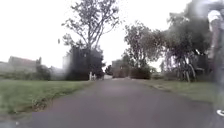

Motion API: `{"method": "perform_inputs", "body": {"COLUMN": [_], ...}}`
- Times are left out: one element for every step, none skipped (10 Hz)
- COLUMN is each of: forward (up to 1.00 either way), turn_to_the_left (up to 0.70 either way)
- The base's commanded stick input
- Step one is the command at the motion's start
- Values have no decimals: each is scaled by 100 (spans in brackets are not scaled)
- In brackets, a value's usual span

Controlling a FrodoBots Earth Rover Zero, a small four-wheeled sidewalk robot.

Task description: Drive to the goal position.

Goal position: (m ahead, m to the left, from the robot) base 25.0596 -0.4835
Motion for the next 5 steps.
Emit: {"method": "perform_inputs", "body": {"forward": [85,85,85,85,85], "turn_to_the_left": [0,0,0,0,0]}}
